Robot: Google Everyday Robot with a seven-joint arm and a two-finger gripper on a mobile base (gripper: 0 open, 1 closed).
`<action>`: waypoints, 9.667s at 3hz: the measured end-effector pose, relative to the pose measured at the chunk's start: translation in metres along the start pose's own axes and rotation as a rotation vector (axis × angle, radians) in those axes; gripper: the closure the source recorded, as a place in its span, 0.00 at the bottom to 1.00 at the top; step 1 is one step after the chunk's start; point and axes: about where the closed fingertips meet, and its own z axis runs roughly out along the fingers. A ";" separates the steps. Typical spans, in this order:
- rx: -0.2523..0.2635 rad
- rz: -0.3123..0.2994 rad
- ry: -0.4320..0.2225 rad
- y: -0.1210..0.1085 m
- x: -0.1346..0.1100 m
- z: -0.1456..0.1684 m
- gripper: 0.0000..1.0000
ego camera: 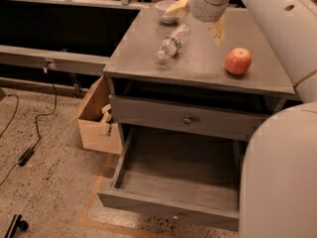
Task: Place water bottle into middle drawer
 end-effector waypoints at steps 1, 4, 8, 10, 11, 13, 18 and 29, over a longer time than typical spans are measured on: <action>-0.005 0.008 0.016 -0.009 0.018 0.032 0.00; -0.117 0.001 -0.016 -0.017 0.020 0.110 0.00; -0.224 -0.053 -0.046 0.008 0.003 0.084 0.85; -0.014 0.053 0.141 0.048 -0.010 -0.076 1.00; 0.035 0.043 0.162 0.063 -0.058 -0.129 1.00; -0.179 0.068 -0.001 0.194 -0.177 -0.112 1.00; -0.076 0.550 -0.274 0.268 -0.321 0.048 1.00; 0.135 0.661 -0.314 0.165 -0.284 0.143 0.63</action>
Offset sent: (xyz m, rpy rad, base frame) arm 0.0836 0.0243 -0.0493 -0.0465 0.0294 -0.0063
